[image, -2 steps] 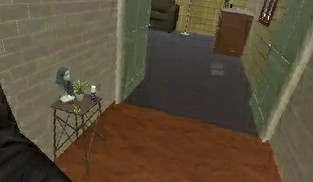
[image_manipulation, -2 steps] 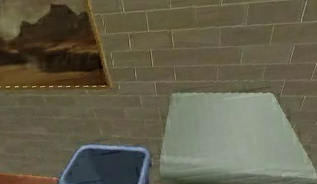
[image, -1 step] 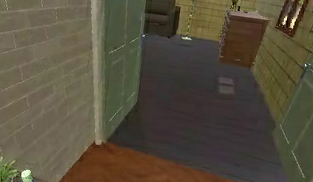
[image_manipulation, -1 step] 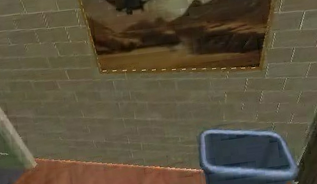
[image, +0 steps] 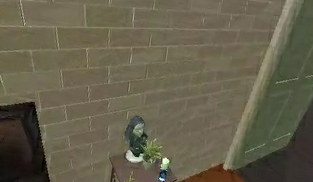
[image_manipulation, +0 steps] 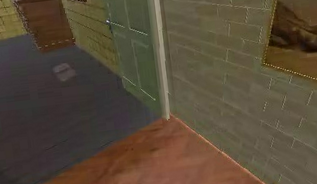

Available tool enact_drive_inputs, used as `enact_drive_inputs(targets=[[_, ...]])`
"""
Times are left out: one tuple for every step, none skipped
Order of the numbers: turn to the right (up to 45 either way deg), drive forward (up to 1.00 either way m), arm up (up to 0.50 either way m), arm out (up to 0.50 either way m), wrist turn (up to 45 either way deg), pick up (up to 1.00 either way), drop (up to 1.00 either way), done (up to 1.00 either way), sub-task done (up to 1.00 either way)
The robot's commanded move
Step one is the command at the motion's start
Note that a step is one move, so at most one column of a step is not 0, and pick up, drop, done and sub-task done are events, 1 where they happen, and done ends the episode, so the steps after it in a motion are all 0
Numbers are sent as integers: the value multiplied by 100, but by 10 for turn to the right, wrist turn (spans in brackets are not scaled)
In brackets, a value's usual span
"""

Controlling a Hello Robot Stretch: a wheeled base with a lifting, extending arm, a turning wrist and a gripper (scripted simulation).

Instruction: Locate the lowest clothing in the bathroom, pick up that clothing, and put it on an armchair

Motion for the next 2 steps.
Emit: enact_drive_inputs(targets=[[-450, 0, 0, 0, 0, 0, 0, 0, 0], [-420, 0, 0, 0, 0, 0, 0, 0, 0]])
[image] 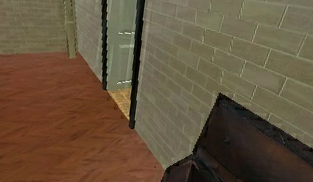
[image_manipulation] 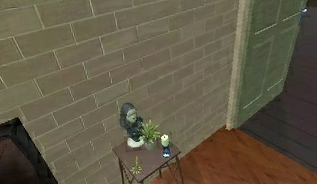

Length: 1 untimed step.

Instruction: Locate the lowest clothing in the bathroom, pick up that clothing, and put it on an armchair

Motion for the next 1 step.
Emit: enact_drive_inputs(targets=[[0, 0, 50, 0, 0, 0, 0, 0, 0]])
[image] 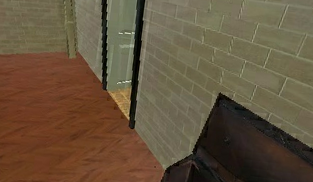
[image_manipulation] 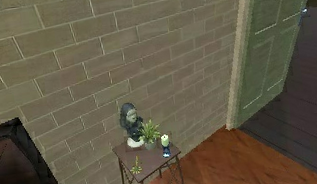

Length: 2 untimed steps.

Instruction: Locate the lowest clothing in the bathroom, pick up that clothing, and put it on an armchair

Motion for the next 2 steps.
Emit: enact_drive_inputs(targets=[[0, 0, 26, 0, 0, 0, 0, 0, 0], [0, 0, 0, 50, 0, 0, 0, 0, 0]])
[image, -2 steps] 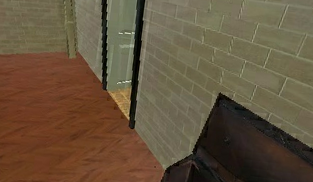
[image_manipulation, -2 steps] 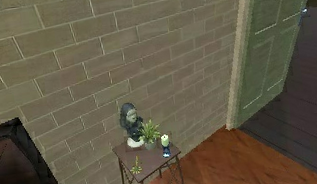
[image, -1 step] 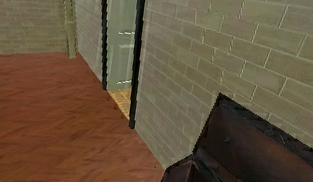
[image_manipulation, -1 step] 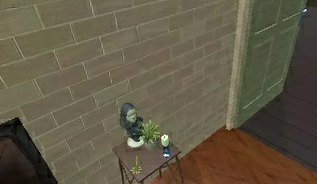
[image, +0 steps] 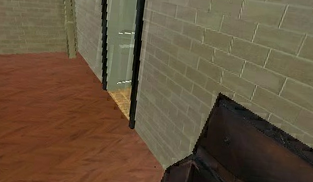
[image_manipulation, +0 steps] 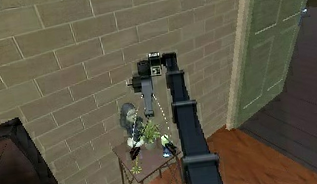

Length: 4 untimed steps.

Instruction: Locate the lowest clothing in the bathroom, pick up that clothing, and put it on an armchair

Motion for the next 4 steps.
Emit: enact_drive_inputs(targets=[[0, 0, 0, 0, 450, 0, 0, 0, 0], [0, 0, 0, 0, 450, 0, 0, 0, 0], [0, 0, 0, 0, 450, 0, 0, 0, 0], [0, 0, 0, 0, 30, 0, 0, 0, 0]])
